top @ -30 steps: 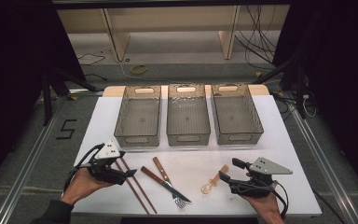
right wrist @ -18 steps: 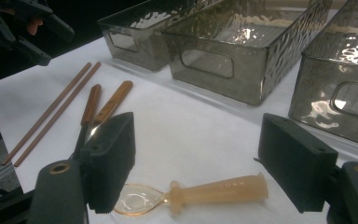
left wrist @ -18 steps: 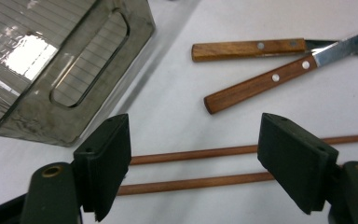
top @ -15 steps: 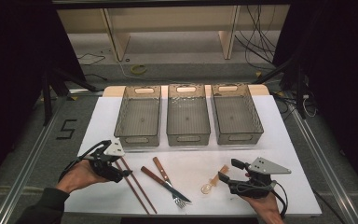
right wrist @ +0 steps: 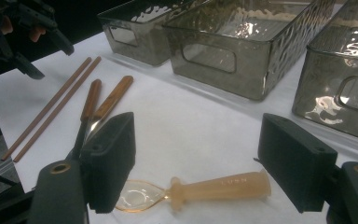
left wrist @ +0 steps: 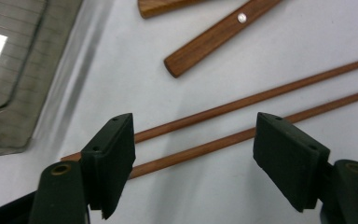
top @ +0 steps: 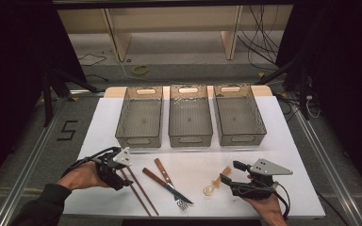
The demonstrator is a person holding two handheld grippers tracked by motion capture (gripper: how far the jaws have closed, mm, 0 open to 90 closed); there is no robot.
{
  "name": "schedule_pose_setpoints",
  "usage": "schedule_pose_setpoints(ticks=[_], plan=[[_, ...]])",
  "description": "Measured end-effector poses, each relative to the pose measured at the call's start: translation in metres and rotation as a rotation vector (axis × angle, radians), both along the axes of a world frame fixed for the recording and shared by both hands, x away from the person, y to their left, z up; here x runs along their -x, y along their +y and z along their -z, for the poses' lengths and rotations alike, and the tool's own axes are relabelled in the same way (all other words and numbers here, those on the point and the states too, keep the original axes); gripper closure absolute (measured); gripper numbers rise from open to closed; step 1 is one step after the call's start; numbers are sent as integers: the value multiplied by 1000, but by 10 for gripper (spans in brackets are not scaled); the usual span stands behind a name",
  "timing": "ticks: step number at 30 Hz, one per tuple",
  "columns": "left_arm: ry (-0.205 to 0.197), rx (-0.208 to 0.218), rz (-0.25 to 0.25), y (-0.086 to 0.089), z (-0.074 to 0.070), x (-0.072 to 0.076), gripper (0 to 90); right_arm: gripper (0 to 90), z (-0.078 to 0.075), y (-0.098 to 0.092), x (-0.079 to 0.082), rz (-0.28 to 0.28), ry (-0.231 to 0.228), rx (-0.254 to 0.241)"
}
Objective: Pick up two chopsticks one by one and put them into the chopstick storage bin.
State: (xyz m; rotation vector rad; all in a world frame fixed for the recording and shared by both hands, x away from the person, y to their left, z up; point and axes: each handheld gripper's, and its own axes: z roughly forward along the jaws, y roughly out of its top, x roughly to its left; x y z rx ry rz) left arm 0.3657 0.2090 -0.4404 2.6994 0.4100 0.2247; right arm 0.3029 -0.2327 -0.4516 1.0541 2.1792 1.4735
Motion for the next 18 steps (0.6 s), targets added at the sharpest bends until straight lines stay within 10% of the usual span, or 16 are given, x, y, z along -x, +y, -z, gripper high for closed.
schedule_pose_setpoints(ticks=[18], plan=[[51, -86, 124, 1, 18, -7, 377, 285, 1, 1, -1, -8, 13, 6]])
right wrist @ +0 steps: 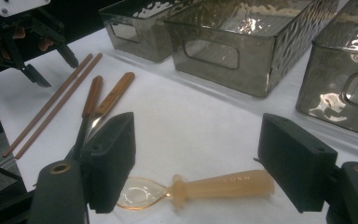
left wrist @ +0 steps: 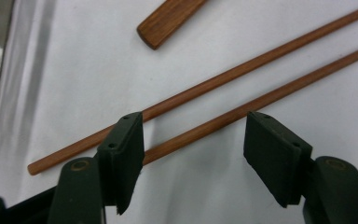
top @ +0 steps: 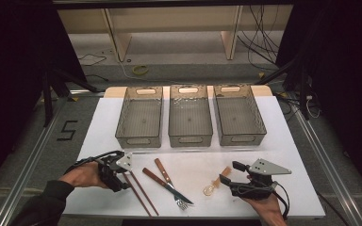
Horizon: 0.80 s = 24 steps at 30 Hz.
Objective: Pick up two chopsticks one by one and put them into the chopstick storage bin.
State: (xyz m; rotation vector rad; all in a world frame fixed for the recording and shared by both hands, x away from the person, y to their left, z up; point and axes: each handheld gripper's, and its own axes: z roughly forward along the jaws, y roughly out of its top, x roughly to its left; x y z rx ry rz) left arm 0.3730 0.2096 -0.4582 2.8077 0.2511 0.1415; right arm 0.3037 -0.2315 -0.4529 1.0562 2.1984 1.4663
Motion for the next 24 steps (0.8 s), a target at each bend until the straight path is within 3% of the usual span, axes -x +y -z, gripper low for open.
schedule_pose_setpoints(ticks=[19, 24], plan=[[44, -105, 111, -9, 7, -6, 447, 285, 1, 1, -1, -16, 6, 4], [55, -111, 103, -9, 8, -5, 485, 285, 1, 1, -1, -17, 7, 4]])
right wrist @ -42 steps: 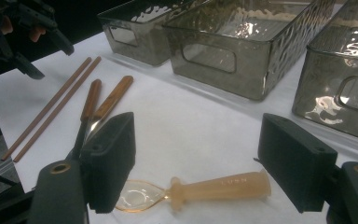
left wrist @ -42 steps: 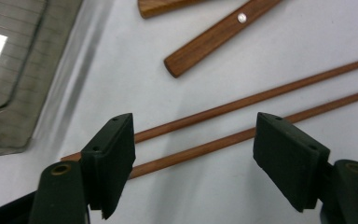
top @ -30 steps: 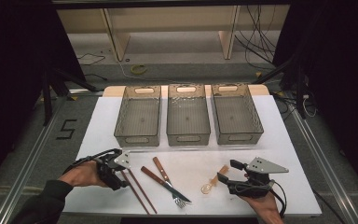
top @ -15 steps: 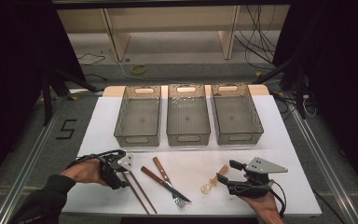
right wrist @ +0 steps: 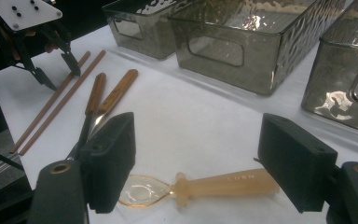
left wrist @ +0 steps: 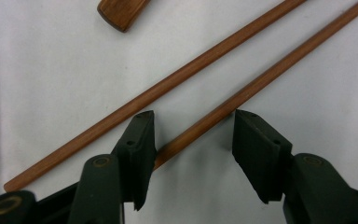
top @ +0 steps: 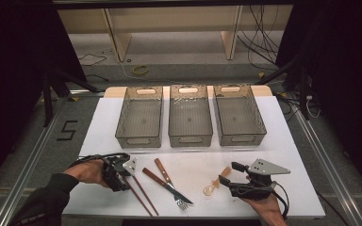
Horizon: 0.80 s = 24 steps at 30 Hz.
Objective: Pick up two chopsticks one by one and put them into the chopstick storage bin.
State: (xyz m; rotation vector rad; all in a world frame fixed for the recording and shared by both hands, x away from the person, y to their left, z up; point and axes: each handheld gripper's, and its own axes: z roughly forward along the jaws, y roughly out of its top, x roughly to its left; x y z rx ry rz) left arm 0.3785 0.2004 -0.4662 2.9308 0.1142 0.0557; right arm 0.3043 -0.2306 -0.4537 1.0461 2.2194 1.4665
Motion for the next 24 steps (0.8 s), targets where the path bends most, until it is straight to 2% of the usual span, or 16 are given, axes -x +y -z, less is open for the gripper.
schedule_pose_setpoints(ticks=[15, 24], plan=[[-9, -41, 41, 0, -2, 3, 623, 285, 0, 1, 0, -3, 10, -4], [-14, -41, 72, 2, -2, 9, 708, 284, 1, 1, -1, -6, 14, -2]])
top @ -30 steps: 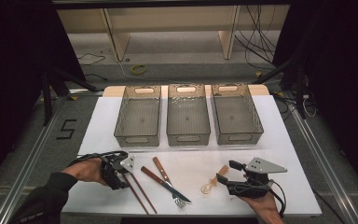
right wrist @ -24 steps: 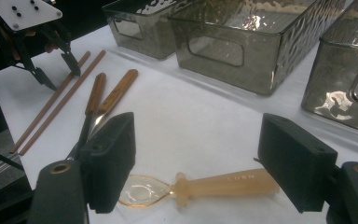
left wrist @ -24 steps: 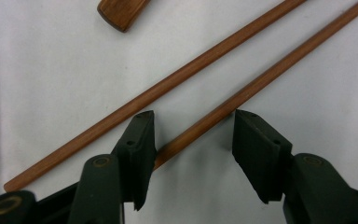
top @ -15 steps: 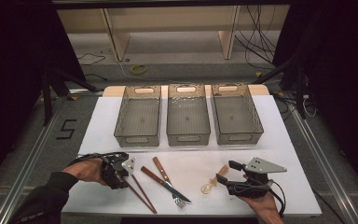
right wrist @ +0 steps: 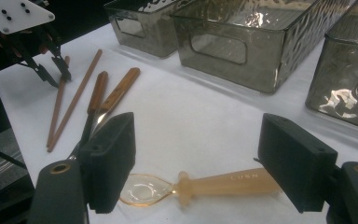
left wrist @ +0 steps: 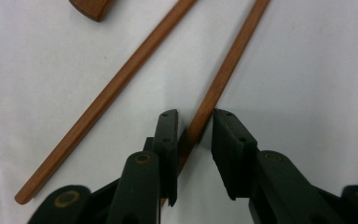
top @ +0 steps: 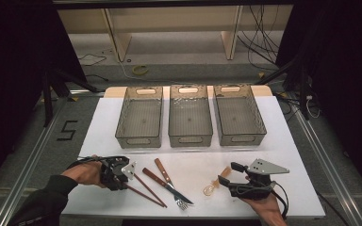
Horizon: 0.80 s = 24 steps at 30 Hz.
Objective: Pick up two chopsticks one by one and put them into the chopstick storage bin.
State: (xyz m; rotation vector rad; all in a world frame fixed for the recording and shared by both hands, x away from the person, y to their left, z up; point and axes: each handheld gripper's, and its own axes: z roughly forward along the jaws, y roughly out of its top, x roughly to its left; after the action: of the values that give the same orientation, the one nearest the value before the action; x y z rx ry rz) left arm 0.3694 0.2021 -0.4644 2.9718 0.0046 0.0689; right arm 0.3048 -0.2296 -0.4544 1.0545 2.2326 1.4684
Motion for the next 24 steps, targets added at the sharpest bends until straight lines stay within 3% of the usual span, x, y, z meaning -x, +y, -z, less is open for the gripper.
schedule_pose_setpoints(ticks=[14, 24], plan=[[-14, -19, 98, -1, -1, 5, 776, 284, 0, 0, 0, -1, 1, 2], [-1, -14, 118, -1, 0, 6, 803, 284, 0, 0, 0, -2, 2, 2]])
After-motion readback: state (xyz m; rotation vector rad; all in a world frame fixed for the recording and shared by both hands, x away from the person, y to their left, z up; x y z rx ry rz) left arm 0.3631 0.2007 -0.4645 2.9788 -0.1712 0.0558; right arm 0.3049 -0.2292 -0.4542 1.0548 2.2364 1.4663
